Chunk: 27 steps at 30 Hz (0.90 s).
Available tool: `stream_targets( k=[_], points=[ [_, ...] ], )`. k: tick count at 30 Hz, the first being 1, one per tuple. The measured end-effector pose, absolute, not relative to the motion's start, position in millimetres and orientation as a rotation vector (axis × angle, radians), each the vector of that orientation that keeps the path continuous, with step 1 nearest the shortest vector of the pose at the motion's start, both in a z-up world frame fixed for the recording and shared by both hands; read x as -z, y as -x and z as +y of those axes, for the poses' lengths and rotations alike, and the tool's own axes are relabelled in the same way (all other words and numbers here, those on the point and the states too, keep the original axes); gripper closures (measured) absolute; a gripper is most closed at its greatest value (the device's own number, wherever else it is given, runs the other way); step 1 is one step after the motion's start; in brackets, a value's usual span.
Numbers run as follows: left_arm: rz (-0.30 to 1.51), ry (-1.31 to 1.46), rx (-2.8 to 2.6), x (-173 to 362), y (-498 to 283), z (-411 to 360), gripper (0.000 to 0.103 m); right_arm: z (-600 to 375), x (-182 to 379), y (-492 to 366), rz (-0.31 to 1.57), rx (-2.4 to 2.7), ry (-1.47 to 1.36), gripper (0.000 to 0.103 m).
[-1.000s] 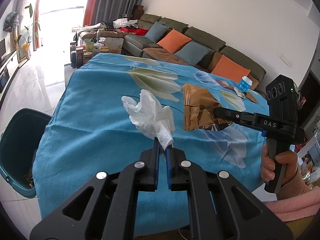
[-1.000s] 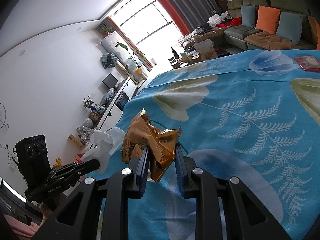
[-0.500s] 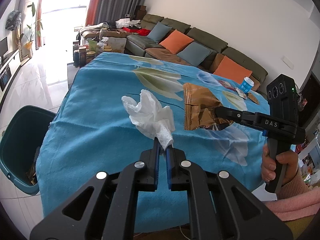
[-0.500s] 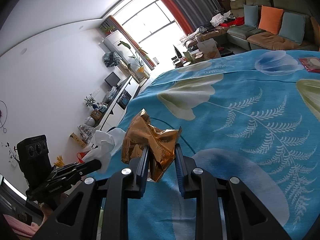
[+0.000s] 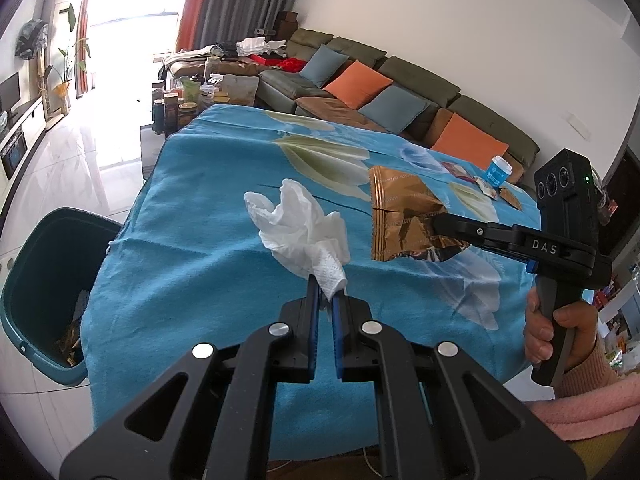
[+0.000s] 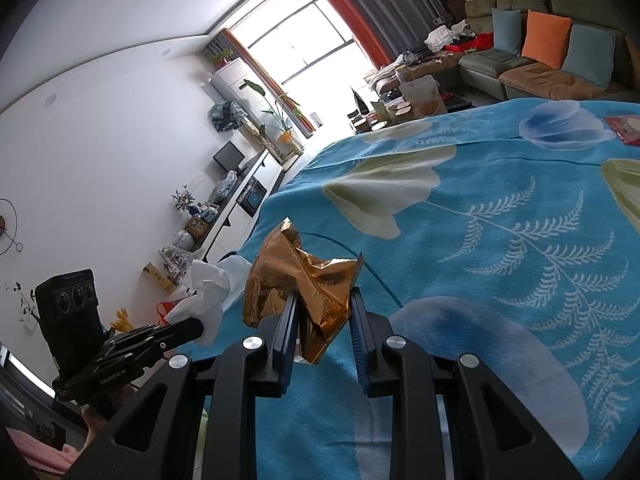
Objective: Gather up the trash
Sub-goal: 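Carry the white tissue and gold wrapper toward the teal bin with both tools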
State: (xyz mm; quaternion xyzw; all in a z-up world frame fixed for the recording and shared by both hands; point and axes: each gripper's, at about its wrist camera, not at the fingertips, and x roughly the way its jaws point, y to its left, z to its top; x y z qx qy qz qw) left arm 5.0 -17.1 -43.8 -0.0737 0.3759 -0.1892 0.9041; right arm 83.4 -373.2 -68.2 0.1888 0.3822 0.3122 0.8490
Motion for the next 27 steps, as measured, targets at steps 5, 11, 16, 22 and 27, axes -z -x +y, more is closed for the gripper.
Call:
stream_targets(
  k=[5,11,16,22,27],
  points=[
    [0.774,0.155,0.384,43,-3,-13,0.097,-369,68,-84,0.808,-0.669,-0.396,0.080],
    [0.771,0.159,0.372,43,1,-7,0.097,-362,67,-86,0.809,-0.682,-0.390,0.080],
    [0.770,0.162,0.362,42,3,-6,0.097,-359,66,-86,0.810,-0.689,-0.389,0.080],
    [0.768,0.164,0.353,41,4,-6,0.097,-355,66,-86,0.812,-0.696,-0.386,0.080],
    [0.769,0.167,0.348,41,5,-5,0.097,-351,65,-86,0.813,-0.705,-0.378,0.080]
  ],
)
